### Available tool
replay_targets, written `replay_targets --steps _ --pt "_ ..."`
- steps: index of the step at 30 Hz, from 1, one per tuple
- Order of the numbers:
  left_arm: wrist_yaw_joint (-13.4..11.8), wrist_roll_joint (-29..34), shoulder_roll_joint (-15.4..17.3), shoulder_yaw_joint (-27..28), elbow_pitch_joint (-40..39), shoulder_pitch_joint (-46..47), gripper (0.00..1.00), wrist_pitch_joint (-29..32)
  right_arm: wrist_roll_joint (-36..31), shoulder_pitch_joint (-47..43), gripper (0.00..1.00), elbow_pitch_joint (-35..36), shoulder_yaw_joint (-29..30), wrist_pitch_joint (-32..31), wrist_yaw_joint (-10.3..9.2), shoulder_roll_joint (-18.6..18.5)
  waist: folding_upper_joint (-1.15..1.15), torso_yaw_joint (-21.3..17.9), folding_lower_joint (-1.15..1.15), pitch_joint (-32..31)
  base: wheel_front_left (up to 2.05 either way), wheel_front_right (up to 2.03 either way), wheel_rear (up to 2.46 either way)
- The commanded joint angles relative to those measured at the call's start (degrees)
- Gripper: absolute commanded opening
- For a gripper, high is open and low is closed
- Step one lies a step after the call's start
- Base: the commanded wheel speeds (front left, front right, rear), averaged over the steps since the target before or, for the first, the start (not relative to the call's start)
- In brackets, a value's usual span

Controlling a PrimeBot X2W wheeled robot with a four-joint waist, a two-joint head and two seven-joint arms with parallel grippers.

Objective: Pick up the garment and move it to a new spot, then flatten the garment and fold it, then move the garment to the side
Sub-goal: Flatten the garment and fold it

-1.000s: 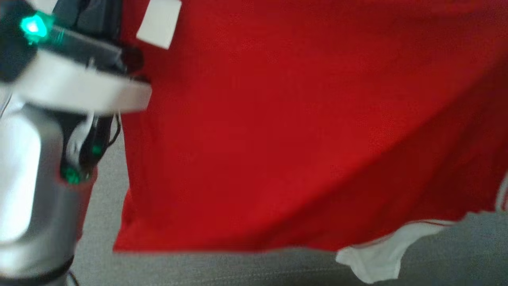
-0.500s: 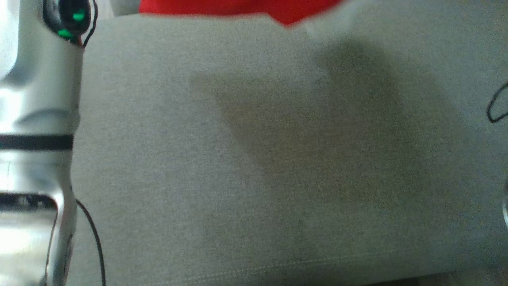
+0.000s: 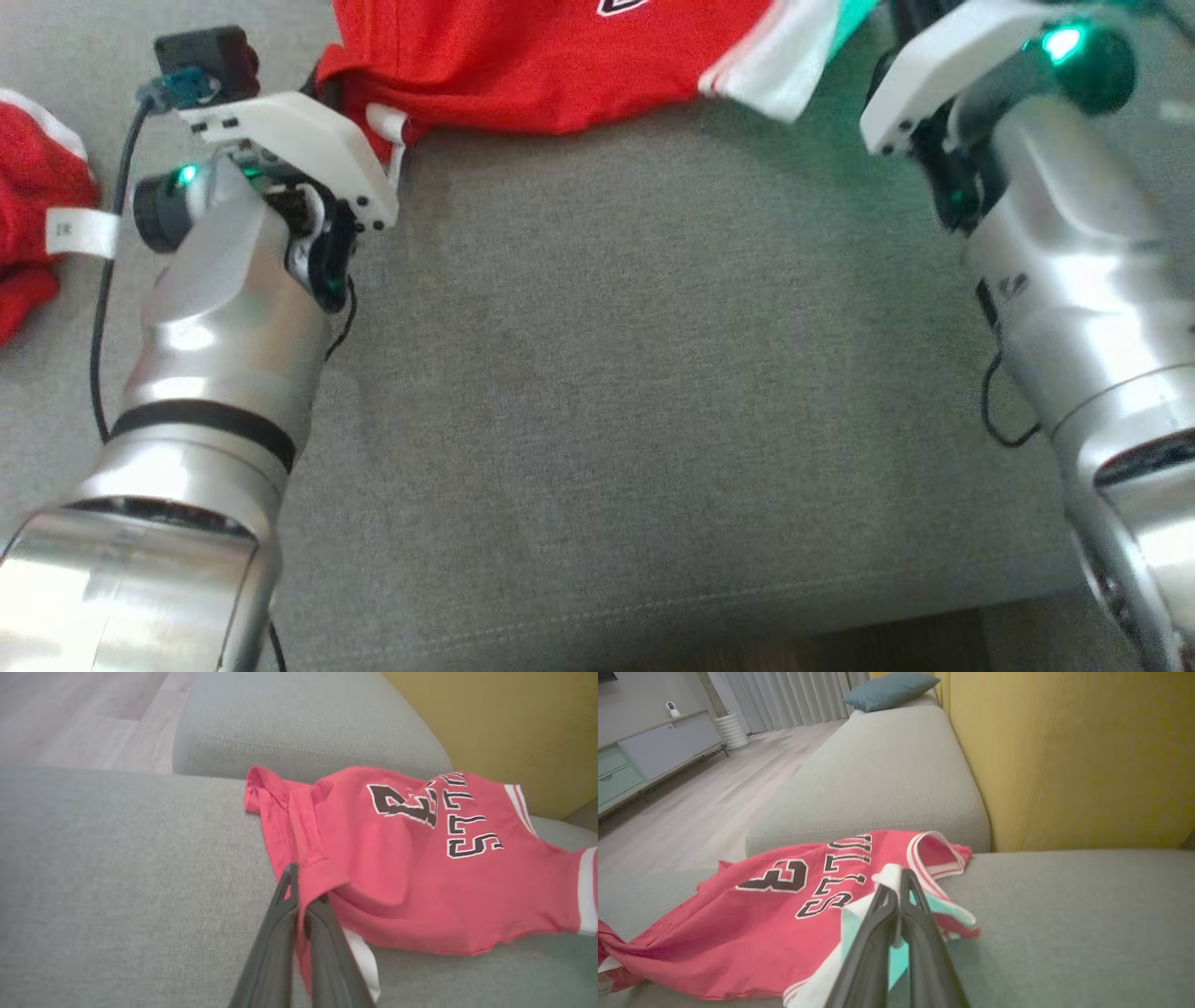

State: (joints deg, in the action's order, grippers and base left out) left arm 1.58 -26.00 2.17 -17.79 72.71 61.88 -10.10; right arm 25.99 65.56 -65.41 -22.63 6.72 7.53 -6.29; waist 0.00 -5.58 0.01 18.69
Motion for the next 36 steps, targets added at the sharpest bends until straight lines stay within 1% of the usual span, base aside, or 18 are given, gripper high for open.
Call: replay_targets --steps 1,4,6,9,12,15,18,19,22,24,26,29,33,36 --pt "0.2 -0.9 1.7 1.1 -1.0 1.5 0.00 -0.4 1.4 -0.3 0.00 0.9 -0.9 1.3 -0.04 1.5 0.00 0.3 -0.01 1.2 0.00 0.00 0.00" --pt "0.8 -2.1 1.2 1.4 -0.3 -0.6 0.00 -1.4 3.4 -3.2 0.00 -0.1 -2.0 3.3 -0.04 1.3 0.00 0.5 -0.01 1.1 0.00 0.00 0.00" --pt "1.4 -2.4 1.1 1.3 -0.1 -2.5 0.00 -2.5 4.9 -6.0 0.00 0.6 -2.8 4.8 -0.04 0.7 0.00 0.6 -0.01 0.6 0.00 0.00 0.00" --pt "2.3 -3.3 1.0 1.8 -0.2 -6.0 0.00 -4.0 7.1 -11.9 0.00 3.3 -4.6 6.5 -0.04 -0.8 0.00 0.6 -0.01 -1.0 0.00 0.00 0.00" --pt "3.1 -3.7 1.5 2.3 -1.6 -10.7 0.00 -4.7 9.5 -19.3 0.00 7.4 -5.5 7.5 -0.04 -3.3 0.00 0.6 -0.01 -3.1 0.00 0.00 0.00" --pt "3.2 -3.0 3.1 3.0 -7.0 -16.2 0.00 -4.9 11.1 -26.7 0.00 13.4 -5.2 8.1 -0.04 -6.2 0.00 0.5 -0.01 -4.8 0.00 0.00 0.00" --pt "2.2 -1.5 4.4 3.9 -14.8 -23.7 0.00 -4.9 11.6 -34.8 0.00 20.3 -3.9 8.2 -0.04 -8.7 0.00 0.5 -0.01 -6.8 0.00 0.00 0.00" --pt "2.2 -1.5 4.4 3.9 -14.8 -23.7 0.00 -4.9 11.6 -34.8 0.00 20.3 -3.9 8.2 -0.04 -8.7 0.00 0.5 -0.01 -6.8 0.00 0.00 0.00" --pt "0.7 0.1 5.3 4.5 -23.5 -32.1 0.00 -4.9 11.4 -43.1 0.00 27.2 -1.4 7.9 -0.04 -10.6 0.00 0.6 -0.01 -8.7 0.00 0.00 0.00" --pt "-0.4 0.9 5.7 4.3 -29.2 -37.9 0.00 -4.9 10.5 -48.7 0.00 31.9 1.1 5.8 -0.04 -11.5 0.00 0.7 -0.01 -9.7 0.00 0.00 0.00" --pt "-2.0 1.5 6.4 3.9 -35.3 -43.4 0.00 -4.7 9.3 -54.4 0.00 37.3 4.4 2.4 -0.04 -11.8 0.00 0.9 -0.01 -10.6 0.00 0.00 0.00" --pt "-4.8 1.9 8.1 3.7 -46.4 -51.6 0.00 -1.3 6.4 -63.3 0.00 47.1 10.0 -4.7 -0.04 -11.3 0.00 0.9 -0.01 -11.7 0.00 0.00 0.00" --pt "-9.5 2.6 11.0 3.5 -63.8 -62.1 0.00 6.8 1.9 -74.8 0.00 61.9 18.1 -16.1 -0.04 -7.8 0.00 1.1 -0.01 -12.5 0.00 0.00 0.00" --pt "-12.0 2.9 13.0 3.3 -74.7 -67.9 0.00 12.4 -1.2 -80.5 0.00 72.0 22.2 -23.7 -0.04 -4.6 0.00 1.1 -0.01 -12.7 0.00 0.00 0.00"
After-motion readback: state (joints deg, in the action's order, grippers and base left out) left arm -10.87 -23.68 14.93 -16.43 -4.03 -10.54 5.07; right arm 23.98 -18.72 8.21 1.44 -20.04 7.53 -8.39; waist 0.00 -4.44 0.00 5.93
